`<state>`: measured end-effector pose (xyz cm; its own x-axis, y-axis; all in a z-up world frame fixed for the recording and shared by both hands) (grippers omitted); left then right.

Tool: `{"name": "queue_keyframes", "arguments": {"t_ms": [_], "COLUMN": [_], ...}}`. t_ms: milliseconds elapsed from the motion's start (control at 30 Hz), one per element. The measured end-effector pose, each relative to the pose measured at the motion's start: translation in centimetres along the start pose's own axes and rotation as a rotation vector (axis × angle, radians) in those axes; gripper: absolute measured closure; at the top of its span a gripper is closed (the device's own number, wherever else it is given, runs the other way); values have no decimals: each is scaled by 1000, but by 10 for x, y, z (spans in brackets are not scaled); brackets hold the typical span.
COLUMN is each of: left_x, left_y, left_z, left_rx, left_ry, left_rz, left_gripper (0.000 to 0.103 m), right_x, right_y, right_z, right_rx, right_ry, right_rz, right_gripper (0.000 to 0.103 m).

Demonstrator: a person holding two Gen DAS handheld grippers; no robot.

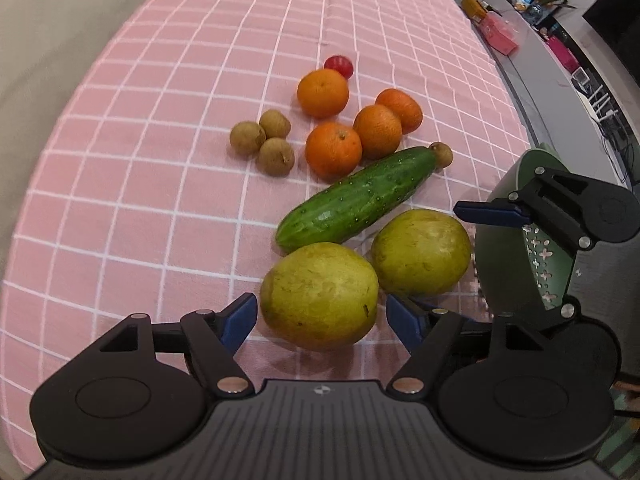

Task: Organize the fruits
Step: 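Grasp one pear with the left tool while the right tool grasps the other pear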

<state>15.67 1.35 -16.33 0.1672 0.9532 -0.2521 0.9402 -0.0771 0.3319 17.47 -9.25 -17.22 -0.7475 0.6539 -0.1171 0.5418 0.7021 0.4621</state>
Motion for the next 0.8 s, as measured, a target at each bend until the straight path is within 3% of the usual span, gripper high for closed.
{"name": "queue_keyframes", "arguments": {"t_ms": [267, 433, 800], "left_x": [5, 4, 3], "left_y": [1, 2, -2], "left_z": [10, 10, -9], "left_rx": [18, 14, -54], "left_ry": [-13, -20, 12], "left_rz": [-26, -18, -7], "left_gripper": [21, 26, 28], "right_x": [1, 1, 12], "right_y": [0, -1, 2], "right_z": [14, 15, -2], "right_rx": [21, 23, -40], "right_ry": [12, 21, -15], "right_rz": [-27, -11, 10], "right_gripper": [33, 39, 40]}}
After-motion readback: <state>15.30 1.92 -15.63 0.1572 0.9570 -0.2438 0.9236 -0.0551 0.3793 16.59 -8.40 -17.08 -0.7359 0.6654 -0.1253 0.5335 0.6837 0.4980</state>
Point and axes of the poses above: each gripper's, at about its wrist camera, not at the fingertips, and z roughly the way its jaws point, x to its left, y to its top, the point moved 5 cm from there along z, roughly the way its jaws point, and after that the axes turned 6 degrees about z, right-handed, at the moved point
